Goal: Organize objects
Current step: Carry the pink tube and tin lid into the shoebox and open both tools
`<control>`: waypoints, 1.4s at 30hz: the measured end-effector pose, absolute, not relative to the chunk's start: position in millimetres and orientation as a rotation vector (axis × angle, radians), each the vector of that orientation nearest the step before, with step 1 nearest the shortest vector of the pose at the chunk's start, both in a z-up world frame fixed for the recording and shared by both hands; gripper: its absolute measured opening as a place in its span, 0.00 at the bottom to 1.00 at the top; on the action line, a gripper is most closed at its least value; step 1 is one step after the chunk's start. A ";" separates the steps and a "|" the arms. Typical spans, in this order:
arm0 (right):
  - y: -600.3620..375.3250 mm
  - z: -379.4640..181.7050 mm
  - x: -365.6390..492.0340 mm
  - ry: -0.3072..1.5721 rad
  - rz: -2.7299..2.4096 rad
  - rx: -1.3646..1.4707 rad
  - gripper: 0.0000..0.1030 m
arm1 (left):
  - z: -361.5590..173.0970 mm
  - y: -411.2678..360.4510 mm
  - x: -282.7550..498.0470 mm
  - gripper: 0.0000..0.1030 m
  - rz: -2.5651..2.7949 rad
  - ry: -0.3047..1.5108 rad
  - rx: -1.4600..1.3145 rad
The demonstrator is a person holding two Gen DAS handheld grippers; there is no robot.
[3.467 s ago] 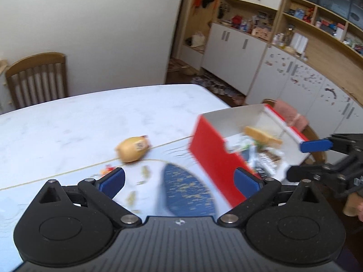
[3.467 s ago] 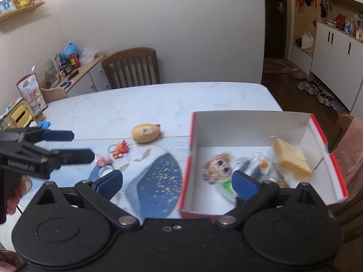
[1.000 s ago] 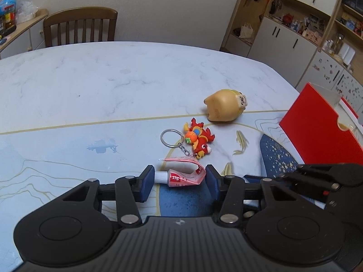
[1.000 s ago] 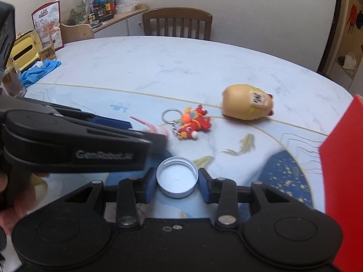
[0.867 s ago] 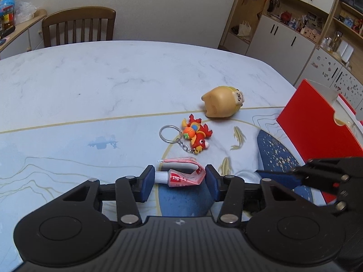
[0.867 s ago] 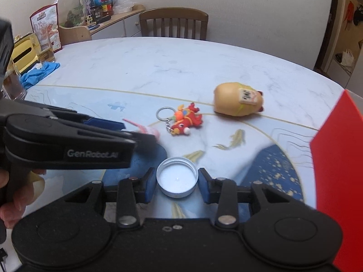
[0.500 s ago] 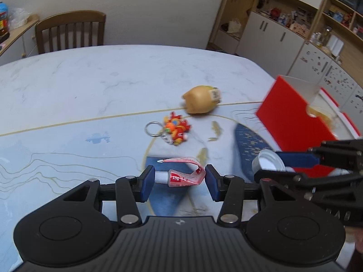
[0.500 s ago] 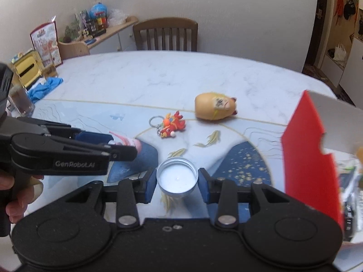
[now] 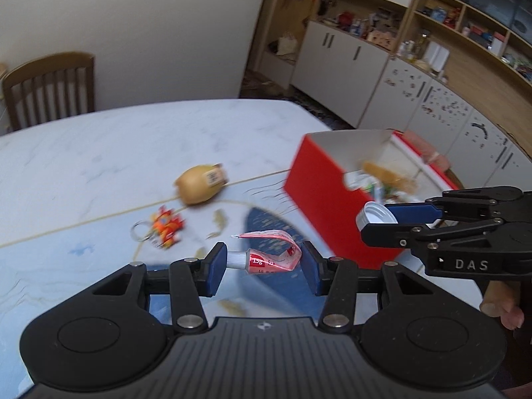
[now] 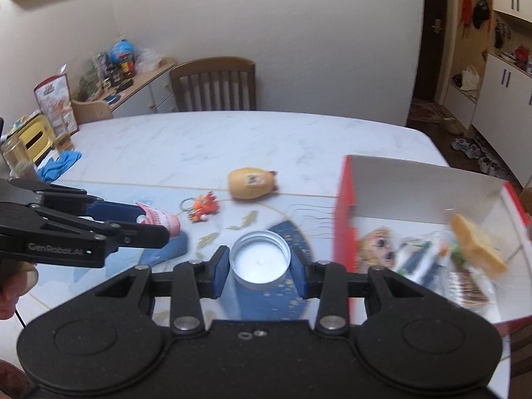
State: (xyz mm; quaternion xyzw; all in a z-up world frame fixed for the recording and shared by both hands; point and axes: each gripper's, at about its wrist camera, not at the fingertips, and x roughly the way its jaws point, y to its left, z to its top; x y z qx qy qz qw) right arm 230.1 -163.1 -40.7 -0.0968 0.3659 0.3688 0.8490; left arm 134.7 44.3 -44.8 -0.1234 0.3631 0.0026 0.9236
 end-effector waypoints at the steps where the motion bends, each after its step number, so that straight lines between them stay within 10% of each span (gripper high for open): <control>1: -169.1 -39.6 233.0 0.769 0.771 -0.201 0.37 | -42.1 38.5 138.5 0.45 -0.005 0.743 -0.247; 42: -297.0 -86.7 348.5 0.870 0.688 -0.206 0.37 | -85.0 -112.3 368.4 0.46 -0.011 0.938 0.002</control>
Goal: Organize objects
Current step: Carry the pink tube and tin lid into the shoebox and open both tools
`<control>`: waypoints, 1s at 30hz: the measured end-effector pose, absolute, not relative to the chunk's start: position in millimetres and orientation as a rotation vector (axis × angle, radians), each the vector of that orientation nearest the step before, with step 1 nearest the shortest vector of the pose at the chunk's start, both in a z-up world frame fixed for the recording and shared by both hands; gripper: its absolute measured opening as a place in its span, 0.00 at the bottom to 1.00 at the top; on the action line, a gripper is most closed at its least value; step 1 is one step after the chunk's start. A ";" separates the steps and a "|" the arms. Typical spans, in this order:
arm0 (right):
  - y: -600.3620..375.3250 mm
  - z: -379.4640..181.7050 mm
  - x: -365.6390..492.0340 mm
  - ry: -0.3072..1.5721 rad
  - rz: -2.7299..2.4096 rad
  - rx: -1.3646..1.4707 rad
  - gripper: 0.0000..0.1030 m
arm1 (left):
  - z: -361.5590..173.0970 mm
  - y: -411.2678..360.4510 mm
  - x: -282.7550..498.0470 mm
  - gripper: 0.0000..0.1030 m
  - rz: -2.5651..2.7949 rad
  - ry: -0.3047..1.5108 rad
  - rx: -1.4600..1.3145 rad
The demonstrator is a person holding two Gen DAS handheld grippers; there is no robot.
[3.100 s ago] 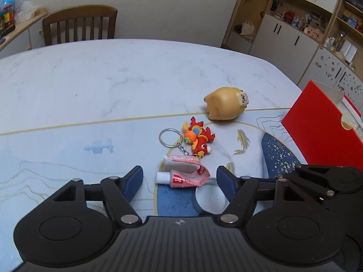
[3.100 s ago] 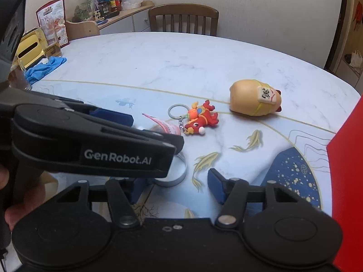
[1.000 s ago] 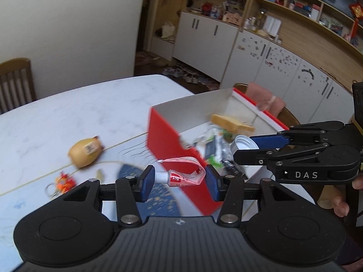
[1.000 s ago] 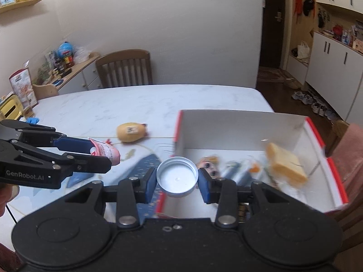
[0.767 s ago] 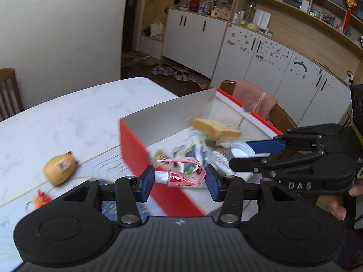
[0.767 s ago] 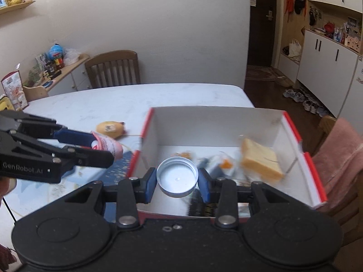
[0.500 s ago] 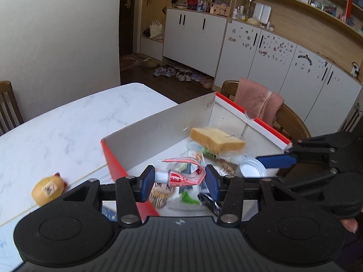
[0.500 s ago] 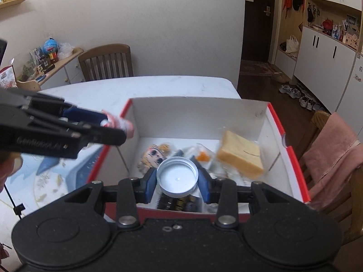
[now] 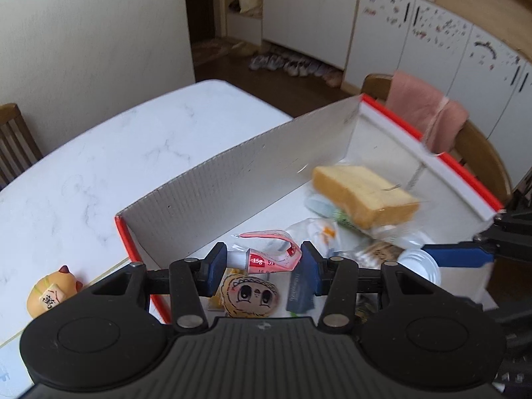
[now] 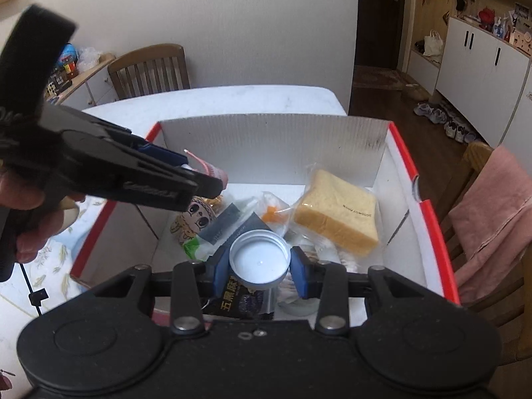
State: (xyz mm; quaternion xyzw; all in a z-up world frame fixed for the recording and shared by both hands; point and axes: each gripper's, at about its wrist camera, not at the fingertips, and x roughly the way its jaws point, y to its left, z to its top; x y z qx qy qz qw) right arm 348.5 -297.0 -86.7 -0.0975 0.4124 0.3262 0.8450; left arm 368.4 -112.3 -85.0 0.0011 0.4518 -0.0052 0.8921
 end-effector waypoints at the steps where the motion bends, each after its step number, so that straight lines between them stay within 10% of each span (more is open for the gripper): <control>1: -295.4 -89.1 350.2 0.874 0.690 -0.210 0.37 | -88.9 -111.9 372.5 0.46 -0.003 0.953 0.005; 30: -281.2 -118.8 366.8 0.970 0.701 -0.259 0.39 | -120.8 -125.6 409.0 0.47 0.004 1.122 0.054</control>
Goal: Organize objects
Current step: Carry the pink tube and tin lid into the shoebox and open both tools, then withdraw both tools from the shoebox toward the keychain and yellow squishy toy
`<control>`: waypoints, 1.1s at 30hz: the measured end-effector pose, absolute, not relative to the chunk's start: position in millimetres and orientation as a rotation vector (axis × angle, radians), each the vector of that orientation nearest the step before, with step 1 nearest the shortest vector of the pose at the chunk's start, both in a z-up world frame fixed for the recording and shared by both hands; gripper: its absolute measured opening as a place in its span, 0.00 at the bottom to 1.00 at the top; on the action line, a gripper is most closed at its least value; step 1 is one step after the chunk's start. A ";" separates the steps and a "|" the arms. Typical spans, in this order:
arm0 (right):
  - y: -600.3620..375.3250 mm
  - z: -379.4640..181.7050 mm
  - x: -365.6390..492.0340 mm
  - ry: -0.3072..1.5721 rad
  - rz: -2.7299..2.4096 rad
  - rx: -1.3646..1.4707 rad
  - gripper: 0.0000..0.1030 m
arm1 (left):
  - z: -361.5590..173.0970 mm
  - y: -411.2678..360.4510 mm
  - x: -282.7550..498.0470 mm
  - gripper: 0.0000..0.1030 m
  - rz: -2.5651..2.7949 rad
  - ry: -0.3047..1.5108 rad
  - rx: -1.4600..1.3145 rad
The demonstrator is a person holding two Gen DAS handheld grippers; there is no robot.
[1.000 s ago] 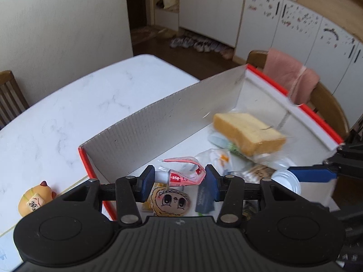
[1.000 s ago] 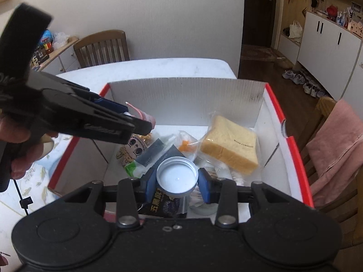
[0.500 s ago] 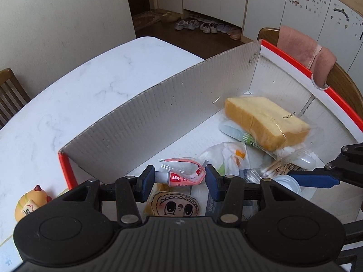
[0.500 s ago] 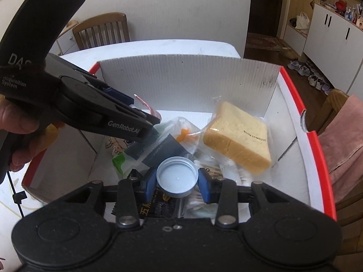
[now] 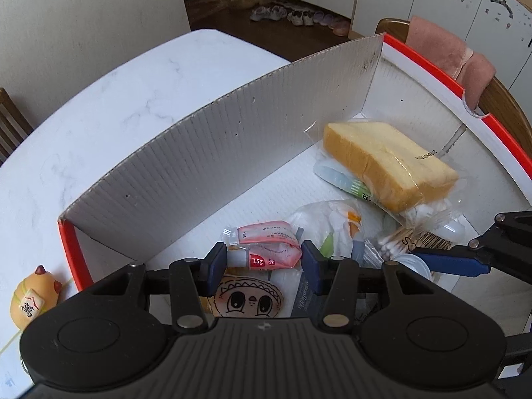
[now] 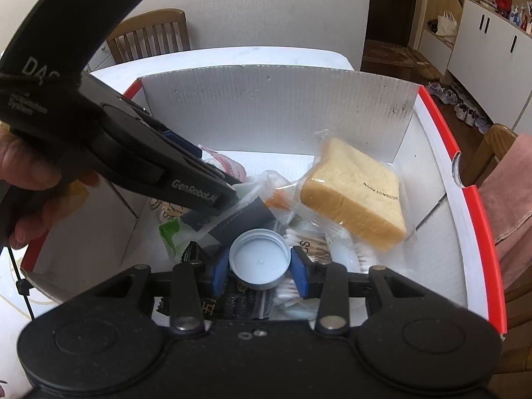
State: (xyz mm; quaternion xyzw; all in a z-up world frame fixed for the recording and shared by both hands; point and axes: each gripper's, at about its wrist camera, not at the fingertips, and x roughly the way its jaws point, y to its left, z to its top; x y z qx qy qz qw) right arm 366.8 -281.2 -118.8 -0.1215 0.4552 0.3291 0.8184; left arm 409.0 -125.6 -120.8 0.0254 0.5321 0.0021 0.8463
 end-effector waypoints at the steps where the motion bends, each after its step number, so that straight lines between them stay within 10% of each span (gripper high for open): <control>1: -281.7 -118.4 366.5 0.971 0.702 -0.257 0.40 | -120.6 -125.6 409.2 0.47 0.007 1.124 0.050; 7: -284.6 -111.7 364.9 0.946 0.708 -0.265 0.61 | -117.8 -124.7 406.7 0.49 0.018 1.121 0.032; 33: -311.5 -55.4 343.8 0.876 0.739 -0.172 0.75 | -48.7 -117.7 330.3 0.61 -0.049 0.928 -0.035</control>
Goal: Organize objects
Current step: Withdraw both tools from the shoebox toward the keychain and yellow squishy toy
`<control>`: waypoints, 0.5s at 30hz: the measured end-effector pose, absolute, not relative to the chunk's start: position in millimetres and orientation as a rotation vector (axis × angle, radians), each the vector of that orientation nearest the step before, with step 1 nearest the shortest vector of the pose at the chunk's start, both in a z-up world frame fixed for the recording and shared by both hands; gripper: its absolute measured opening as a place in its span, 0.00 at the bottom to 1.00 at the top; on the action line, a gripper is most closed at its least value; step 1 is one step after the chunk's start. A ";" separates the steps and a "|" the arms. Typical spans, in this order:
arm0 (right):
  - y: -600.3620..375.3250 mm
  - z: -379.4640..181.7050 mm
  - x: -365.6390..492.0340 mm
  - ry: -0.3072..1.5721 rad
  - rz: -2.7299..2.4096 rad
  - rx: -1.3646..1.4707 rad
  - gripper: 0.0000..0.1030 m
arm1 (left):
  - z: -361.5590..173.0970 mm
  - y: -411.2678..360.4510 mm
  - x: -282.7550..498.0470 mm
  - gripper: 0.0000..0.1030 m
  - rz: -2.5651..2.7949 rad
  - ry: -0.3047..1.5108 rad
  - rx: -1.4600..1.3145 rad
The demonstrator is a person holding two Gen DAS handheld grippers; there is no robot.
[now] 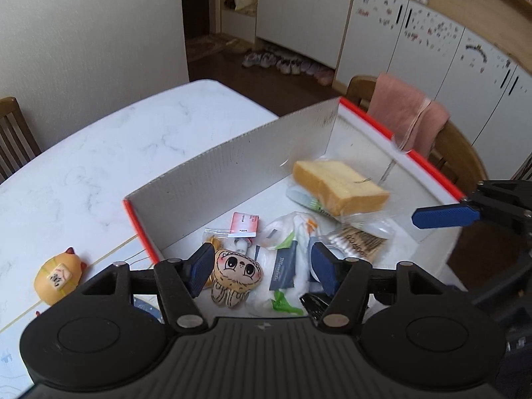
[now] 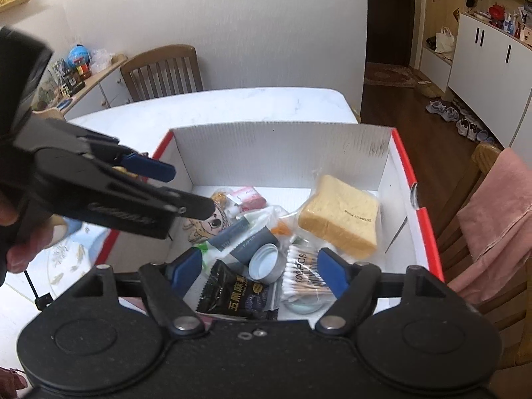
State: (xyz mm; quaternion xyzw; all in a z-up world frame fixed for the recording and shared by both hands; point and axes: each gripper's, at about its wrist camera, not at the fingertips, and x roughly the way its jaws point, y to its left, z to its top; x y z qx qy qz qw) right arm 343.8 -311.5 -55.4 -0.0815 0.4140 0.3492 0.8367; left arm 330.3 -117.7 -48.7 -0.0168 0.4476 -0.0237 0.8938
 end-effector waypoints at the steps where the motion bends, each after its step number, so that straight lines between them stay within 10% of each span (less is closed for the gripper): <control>1: -311.8 -52.2 341.4 0.870 0.738 -0.169 0.76 | -44.8 -115.9 325.0 0.62 -0.054 0.918 -0.041; 15: -277.6 -22.9 308.8 0.809 0.754 -0.141 0.95 | -12.2 -73.9 251.2 0.81 -0.019 0.802 -0.092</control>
